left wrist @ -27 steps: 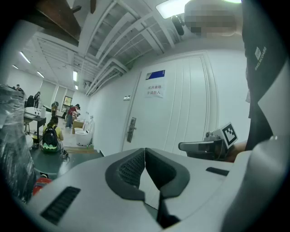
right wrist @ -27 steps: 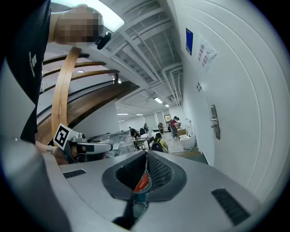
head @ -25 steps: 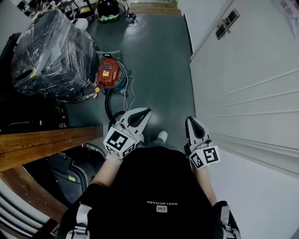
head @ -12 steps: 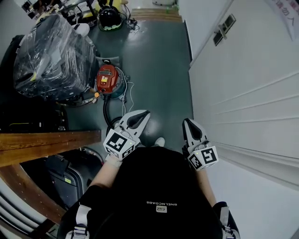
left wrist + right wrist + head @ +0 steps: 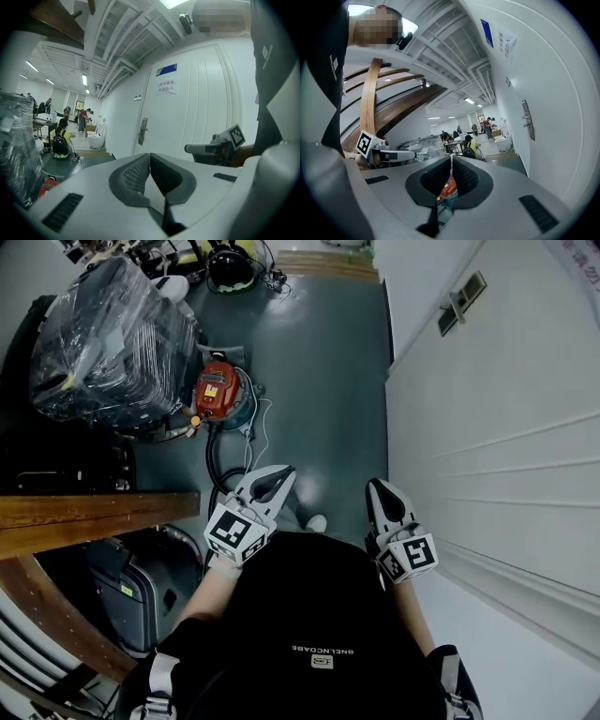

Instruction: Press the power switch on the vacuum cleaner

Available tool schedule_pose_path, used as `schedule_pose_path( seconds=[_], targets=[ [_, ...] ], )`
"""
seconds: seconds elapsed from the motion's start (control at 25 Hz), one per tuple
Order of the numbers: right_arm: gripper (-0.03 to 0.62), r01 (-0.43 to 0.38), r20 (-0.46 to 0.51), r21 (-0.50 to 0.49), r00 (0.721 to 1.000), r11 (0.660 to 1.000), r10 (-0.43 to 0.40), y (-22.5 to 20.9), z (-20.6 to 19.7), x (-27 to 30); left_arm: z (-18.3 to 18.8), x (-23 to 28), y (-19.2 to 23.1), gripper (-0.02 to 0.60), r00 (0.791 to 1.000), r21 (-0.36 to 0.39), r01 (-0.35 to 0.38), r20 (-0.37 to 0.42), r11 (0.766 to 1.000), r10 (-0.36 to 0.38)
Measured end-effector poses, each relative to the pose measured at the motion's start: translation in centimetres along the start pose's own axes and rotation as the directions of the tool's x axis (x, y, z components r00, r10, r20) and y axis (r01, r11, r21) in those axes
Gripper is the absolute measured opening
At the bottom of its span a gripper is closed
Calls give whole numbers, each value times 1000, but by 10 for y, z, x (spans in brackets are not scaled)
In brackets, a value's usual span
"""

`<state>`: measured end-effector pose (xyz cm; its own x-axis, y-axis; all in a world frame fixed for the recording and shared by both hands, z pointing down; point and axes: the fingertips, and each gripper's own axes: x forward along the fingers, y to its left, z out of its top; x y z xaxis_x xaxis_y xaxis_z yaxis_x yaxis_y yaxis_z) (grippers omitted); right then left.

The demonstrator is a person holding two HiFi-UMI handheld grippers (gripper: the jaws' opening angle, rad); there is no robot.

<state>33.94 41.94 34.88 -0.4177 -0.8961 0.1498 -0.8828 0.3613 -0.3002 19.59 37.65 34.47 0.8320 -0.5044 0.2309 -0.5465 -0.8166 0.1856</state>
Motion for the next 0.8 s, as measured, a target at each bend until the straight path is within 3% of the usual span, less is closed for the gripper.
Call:
schedule_pose_path(
  seconds=[0.36, 0.8],
  targets=[
    [32, -25, -34, -2, 999, 1000, 25, -12, 6, 72, 8, 22, 71, 15, 1000, -40, -20, 6, 999, 20],
    [34, -80, -115, -34, 990, 996, 76, 7, 28, 247, 29, 22, 241, 15, 998, -131, -60, 21, 990, 63]
  ],
)
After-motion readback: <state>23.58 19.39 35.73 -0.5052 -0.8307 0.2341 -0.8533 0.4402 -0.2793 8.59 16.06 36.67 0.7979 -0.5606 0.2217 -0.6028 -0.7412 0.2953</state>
